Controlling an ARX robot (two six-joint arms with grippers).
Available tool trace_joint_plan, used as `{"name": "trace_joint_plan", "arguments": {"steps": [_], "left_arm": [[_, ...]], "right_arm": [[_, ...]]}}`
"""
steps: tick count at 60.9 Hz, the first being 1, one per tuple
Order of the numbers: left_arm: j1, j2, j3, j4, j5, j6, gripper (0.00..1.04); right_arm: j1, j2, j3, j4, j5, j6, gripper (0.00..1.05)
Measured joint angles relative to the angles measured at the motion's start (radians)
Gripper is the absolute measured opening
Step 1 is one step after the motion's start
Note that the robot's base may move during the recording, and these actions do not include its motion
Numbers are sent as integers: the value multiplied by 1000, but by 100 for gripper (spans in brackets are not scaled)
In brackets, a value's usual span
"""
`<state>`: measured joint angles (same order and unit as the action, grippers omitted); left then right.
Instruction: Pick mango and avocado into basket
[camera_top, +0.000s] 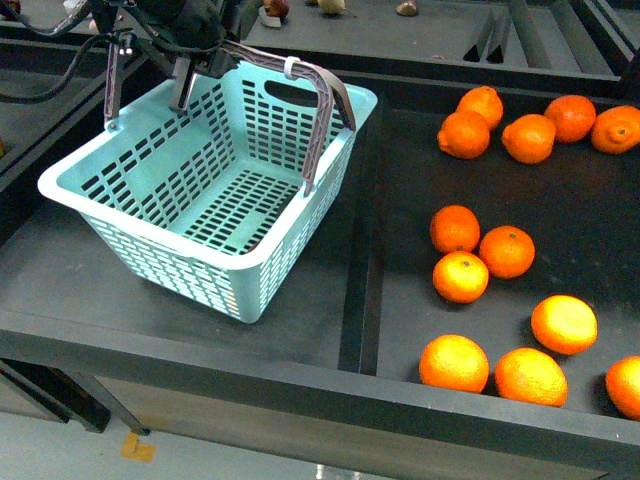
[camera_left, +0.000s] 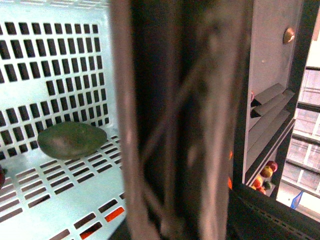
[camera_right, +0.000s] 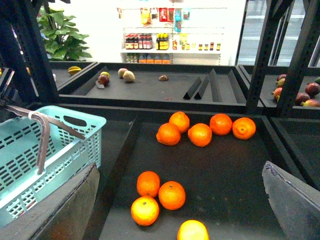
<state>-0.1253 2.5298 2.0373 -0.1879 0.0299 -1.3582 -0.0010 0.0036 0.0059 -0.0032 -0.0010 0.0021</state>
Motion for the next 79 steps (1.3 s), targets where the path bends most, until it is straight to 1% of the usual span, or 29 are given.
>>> {"name": "trace_joint_plan", "arguments": {"steps": [1, 4, 5, 12, 17, 18, 24, 25, 26, 27, 30, 31, 32, 33, 36, 37, 39, 41, 43, 46, 48, 52, 53, 56, 60, 65, 69, 79], "left_arm": [[2, -2, -3, 5, -1, 0, 21], [8, -17, -35, 36, -24, -3, 32], [8, -21, -42, 41, -29, -3, 34], [14, -109, -153, 85, -97, -4, 57], [17, -228, -280, 99, -187, -13, 75], [17, -242, -294, 97, -192, -14, 77], [17, -410, -468, 71, -317, -35, 98], [17, -438, -497, 62, -336, -36, 99], [18, -465, -532, 75, -330, -18, 98], [21, -494, -589, 148, -297, 35, 95], [32, -574, -772, 478, -166, 275, 84], [35, -597, -833, 588, -141, 395, 80], [38, -618, -892, 693, -127, 468, 77], [39, -629, -921, 739, -123, 540, 75], [46, -690, -1074, 966, -106, 811, 64], [48, -711, -1120, 1024, -105, 874, 61], [53, -750, -1200, 1110, -101, 1030, 54], [56, -787, -1266, 1164, -97, 1120, 46], [60, -825, -1324, 1194, -95, 1199, 39], [64, -873, -1402, 1220, -85, 1263, 28], [68, -913, -1469, 1234, -81, 1295, 18], [74, -965, -1547, 1247, -78, 1321, 4], [77, -979, -1564, 1250, -77, 1322, 2], [101, -1024, -1614, 1257, -35, 1334, 3], [120, -1090, -1682, 1260, -35, 1338, 3], [124, -1181, -1766, 1257, -32, 1340, 3], [124, -1196, -1822, 1306, -31, 1341, 3], [124, -1342, -1915, 1240, -30, 1344, 3]], "right_arm": [[0, 0, 0, 0, 0, 0, 97], [0, 0, 0, 0, 0, 0, 97], [0, 0, 0, 0, 0, 0, 97], [0, 0, 0, 0, 0, 0, 97], [0, 0, 0, 0, 0, 0, 97], [0, 0, 0, 0, 0, 0, 97], [0, 0, 0, 0, 0, 0, 97], [0, 0, 0, 0, 0, 0, 97], [0, 0, 0, 0, 0, 0, 97], [0, 0, 0, 0, 0, 0, 97], [0, 0, 0, 0, 0, 0, 97], [0, 0, 0, 0, 0, 0, 97], [0, 0, 0, 0, 0, 0, 97], [0, 0, 0, 0, 0, 0, 97], [0, 0, 0, 0, 0, 0, 97], [0, 0, 0, 0, 0, 0, 97], [0, 0, 0, 0, 0, 0, 97], [0, 0, 0, 0, 0, 0, 97], [0, 0, 0, 0, 0, 0, 97], [0, 0, 0, 0, 0, 0, 97], [0, 0, 0, 0, 0, 0, 97], [0, 0, 0, 0, 0, 0, 97], [0, 0, 0, 0, 0, 0, 97], [0, 0, 0, 0, 0, 0, 97], [0, 0, 0, 0, 0, 0, 97], [0, 0, 0, 0, 0, 0, 97], [0, 0, 0, 0, 0, 0, 97], [0, 0, 0, 0, 0, 0, 97]]}}
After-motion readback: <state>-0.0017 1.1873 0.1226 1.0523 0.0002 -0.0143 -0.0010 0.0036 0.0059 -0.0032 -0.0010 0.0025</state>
